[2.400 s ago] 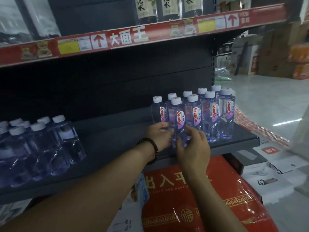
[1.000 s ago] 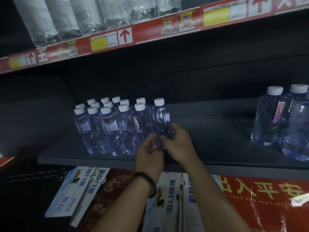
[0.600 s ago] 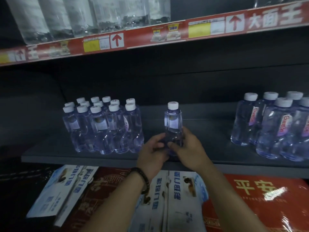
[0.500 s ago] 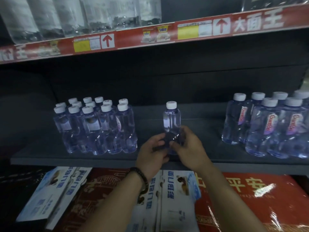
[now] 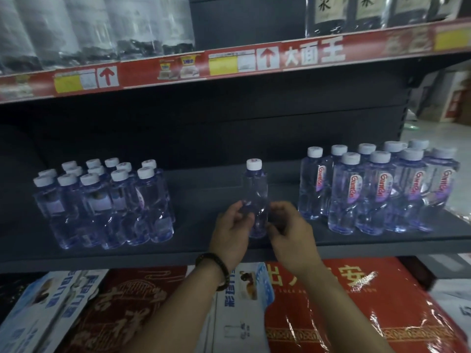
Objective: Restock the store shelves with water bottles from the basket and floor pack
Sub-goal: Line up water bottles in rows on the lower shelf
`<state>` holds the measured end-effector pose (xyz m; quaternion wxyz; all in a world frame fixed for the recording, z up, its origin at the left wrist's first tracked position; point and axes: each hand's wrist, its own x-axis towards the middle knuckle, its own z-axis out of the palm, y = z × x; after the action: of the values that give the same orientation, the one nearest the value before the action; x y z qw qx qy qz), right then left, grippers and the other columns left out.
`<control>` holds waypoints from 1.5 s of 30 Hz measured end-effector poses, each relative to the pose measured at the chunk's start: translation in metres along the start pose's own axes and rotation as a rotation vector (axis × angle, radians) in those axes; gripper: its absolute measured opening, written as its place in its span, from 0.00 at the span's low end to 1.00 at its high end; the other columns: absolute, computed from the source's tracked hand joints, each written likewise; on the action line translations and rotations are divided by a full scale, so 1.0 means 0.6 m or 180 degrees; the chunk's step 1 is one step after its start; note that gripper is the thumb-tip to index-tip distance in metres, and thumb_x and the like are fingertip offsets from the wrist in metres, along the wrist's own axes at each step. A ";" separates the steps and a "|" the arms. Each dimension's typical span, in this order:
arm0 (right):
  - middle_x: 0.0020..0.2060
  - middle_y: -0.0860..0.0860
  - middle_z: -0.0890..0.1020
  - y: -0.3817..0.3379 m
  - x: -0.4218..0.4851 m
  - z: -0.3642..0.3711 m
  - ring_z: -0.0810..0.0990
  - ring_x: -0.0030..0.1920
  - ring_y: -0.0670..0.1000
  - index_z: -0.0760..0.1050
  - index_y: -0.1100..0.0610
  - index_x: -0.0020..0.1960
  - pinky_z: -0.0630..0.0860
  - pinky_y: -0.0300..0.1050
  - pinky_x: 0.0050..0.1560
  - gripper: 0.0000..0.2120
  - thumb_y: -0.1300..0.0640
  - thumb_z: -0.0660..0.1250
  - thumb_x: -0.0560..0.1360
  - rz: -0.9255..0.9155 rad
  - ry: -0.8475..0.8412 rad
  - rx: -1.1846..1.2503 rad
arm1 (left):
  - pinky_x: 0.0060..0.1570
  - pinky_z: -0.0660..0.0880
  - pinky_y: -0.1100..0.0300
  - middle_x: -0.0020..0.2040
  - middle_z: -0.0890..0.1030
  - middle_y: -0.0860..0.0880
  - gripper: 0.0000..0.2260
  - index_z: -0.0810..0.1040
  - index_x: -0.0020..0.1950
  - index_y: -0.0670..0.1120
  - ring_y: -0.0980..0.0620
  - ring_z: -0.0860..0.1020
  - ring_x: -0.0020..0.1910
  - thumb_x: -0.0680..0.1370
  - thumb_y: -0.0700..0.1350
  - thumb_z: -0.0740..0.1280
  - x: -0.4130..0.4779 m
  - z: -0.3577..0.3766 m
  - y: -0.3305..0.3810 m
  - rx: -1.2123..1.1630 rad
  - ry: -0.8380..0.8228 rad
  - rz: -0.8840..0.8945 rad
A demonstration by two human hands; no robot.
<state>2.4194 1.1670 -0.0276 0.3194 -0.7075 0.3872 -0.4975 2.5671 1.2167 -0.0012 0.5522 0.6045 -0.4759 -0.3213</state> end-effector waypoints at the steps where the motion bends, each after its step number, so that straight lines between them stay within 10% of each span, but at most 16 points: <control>1: 0.55 0.41 0.84 0.003 -0.002 -0.002 0.83 0.55 0.37 0.75 0.45 0.61 0.80 0.33 0.53 0.20 0.68 0.70 0.79 0.0059 0.0037 0.0080 | 0.65 0.78 0.49 0.62 0.82 0.49 0.17 0.77 0.66 0.64 0.54 0.83 0.59 0.77 0.58 0.64 0.000 0.010 0.006 0.0119 -0.0021 0.0045; 9: 0.53 0.45 0.77 0.022 0.002 -0.033 0.78 0.52 0.43 0.77 0.42 0.62 0.73 0.34 0.52 0.19 0.59 0.76 0.77 -0.0039 0.0540 -0.0370 | 0.57 0.83 0.54 0.57 0.87 0.46 0.14 0.79 0.64 0.51 0.49 0.85 0.57 0.86 0.38 0.58 0.016 0.056 0.018 -0.0322 -0.0313 -0.0157; 15: 0.53 0.43 0.79 0.037 -0.007 -0.069 0.78 0.52 0.45 0.74 0.44 0.58 0.75 0.43 0.51 0.19 0.52 0.80 0.73 0.0046 0.1032 -0.0573 | 0.65 0.79 0.45 0.58 0.87 0.50 0.14 0.82 0.62 0.54 0.49 0.85 0.59 0.87 0.42 0.58 0.035 0.106 0.042 0.0132 -0.0620 -0.0079; 20: 0.57 0.49 0.79 0.056 -0.018 -0.087 0.81 0.50 0.50 0.78 0.54 0.68 0.75 0.44 0.49 0.21 0.54 0.76 0.76 -0.0168 0.1343 -0.1019 | 0.40 0.81 0.66 0.56 0.87 0.46 0.13 0.79 0.66 0.47 0.55 0.87 0.47 0.87 0.38 0.58 0.047 0.139 0.048 -0.0089 -0.0898 -0.0149; 32: 0.54 0.46 0.78 0.054 -0.021 -0.105 0.80 0.45 0.48 0.77 0.52 0.65 0.77 0.46 0.46 0.19 0.53 0.76 0.77 0.0066 0.1535 -0.0903 | 0.62 0.81 0.42 0.55 0.88 0.47 0.10 0.78 0.65 0.50 0.46 0.87 0.55 0.85 0.42 0.63 0.060 0.189 0.040 -0.0064 -0.0693 -0.0014; 45: 0.58 0.48 0.75 0.007 -0.053 -0.082 0.74 0.52 0.46 0.72 0.52 0.69 0.70 0.43 0.49 0.20 0.56 0.71 0.79 0.0213 0.1545 -0.0846 | 0.67 0.78 0.45 0.58 0.82 0.54 0.14 0.74 0.70 0.53 0.53 0.81 0.58 0.84 0.44 0.64 0.020 0.145 0.040 -0.0062 -0.0276 -0.0161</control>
<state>2.3651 1.1890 -0.0305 0.1379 -0.5901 0.5374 -0.5864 2.4862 1.1754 0.0081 0.5285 0.5964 -0.4809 -0.3657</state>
